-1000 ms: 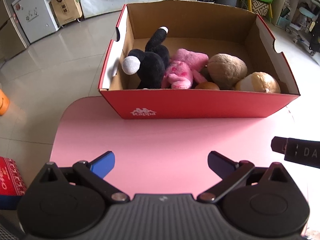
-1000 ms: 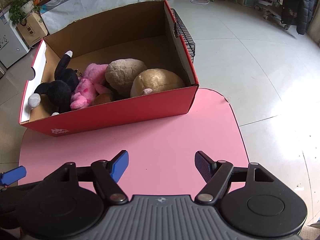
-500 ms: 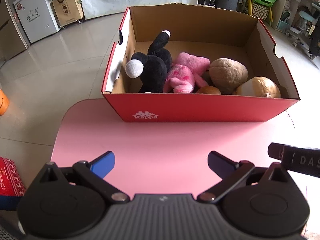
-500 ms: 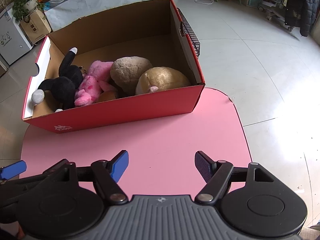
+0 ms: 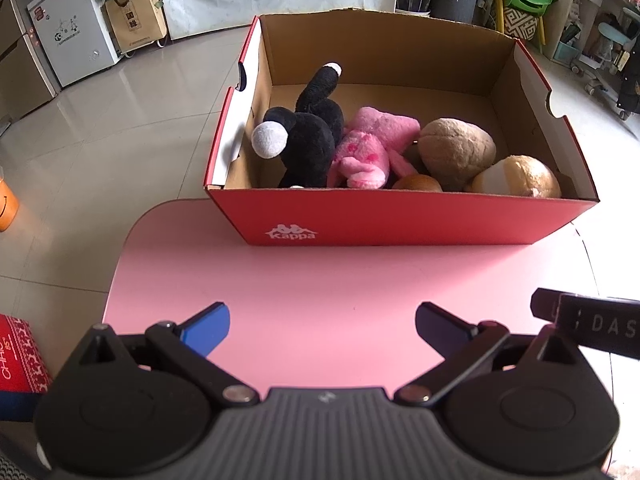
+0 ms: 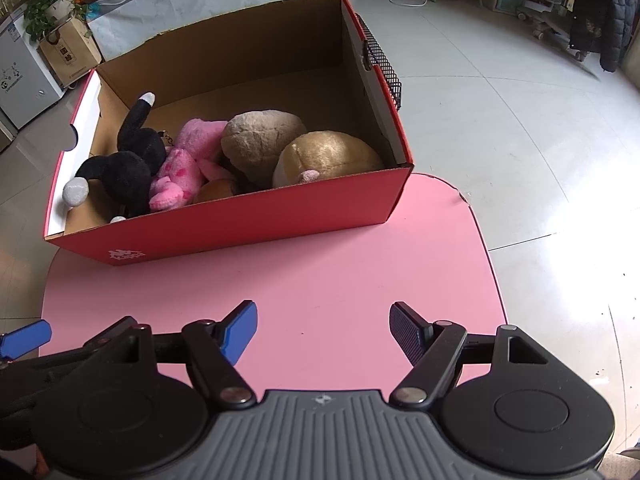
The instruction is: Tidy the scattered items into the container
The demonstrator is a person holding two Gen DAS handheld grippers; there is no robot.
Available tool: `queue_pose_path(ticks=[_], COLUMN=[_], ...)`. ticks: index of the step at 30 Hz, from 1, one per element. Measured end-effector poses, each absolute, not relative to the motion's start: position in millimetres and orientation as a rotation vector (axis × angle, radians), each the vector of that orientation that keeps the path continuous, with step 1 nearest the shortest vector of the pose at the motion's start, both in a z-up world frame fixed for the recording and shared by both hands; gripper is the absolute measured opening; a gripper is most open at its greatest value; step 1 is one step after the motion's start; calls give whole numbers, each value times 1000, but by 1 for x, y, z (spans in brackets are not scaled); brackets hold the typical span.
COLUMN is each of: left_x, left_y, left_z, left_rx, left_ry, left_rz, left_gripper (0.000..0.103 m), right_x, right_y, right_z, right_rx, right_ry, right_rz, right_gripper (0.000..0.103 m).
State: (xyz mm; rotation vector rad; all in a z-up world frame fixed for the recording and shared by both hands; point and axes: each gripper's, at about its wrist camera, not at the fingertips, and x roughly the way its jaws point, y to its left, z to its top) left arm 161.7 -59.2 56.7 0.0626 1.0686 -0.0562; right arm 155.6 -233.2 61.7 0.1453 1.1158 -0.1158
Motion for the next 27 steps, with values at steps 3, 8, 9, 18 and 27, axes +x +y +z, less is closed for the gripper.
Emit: queue_pose_path(ticks=[3,8,9,18,27], left_x=[162,162,162,163,163], left_y=[-57,-58,-59,-60,-60], left_z=[57,57,57,56,54], left_rx=[57,62,64,77,73], left_ry=[1071,1073,1072,1077,1087], left_rz=[-52,-54,-54,-55,-56], left_gripper=[103,103,103,103,103], right_x=[156,156,156,155,155], right_y=[-232,-232,-232,-232,-230], right_z=[61,61,61,61,59], right_rx=[141,140,139,135,132], right_ry=[1116,1119,1119,1123,1126], right_rz=[-113,-115,-116,-120,-123], right_gripper=[74,74,74,74,74])
